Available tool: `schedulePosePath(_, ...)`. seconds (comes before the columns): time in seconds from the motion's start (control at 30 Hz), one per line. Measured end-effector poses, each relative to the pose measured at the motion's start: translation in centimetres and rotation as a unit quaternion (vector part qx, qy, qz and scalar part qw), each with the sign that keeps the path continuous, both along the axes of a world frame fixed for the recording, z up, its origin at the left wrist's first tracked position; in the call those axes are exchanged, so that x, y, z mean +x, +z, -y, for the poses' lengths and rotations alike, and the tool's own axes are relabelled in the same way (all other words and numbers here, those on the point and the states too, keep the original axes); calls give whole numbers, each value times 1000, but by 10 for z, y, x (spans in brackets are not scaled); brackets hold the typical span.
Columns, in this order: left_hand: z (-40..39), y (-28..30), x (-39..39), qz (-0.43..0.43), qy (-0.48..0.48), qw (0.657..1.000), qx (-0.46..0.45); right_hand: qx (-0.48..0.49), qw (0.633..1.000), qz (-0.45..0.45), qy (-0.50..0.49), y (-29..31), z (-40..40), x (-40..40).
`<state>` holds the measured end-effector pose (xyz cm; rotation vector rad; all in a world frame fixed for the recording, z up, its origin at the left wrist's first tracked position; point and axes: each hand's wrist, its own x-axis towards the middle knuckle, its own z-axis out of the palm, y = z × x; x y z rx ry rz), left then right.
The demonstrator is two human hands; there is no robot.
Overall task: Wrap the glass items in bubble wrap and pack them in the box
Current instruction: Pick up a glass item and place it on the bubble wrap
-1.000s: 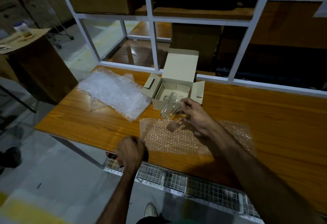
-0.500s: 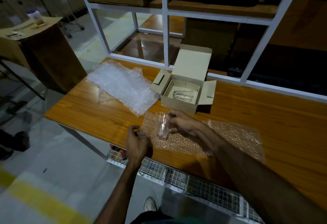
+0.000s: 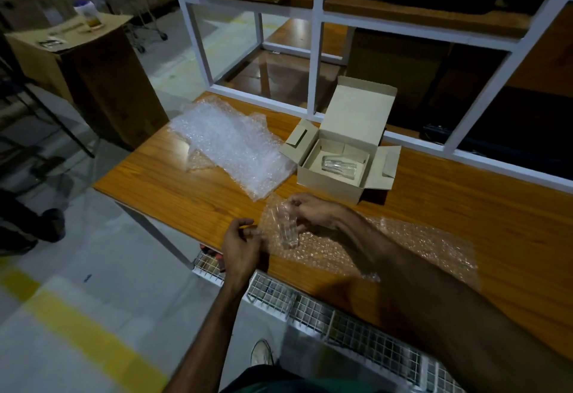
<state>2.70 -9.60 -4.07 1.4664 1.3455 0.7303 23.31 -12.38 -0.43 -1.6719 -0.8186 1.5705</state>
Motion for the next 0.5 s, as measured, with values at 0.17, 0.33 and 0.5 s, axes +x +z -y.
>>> schedulePosePath(0.17, -2, 0, 0, 16, 3, 999, -27, -16, 1000, 21, 4, 1, -3, -6)
schedulePosePath(0.33, -4, 3, 4, 50, 16, 998, -39, -12, 999, 30, 2, -3, -5, -8)
schedulePosePath(0.5, -3, 10, 14, 98, 26, 992, -74, 5, 996, 88, 19, 1, -5, -8)
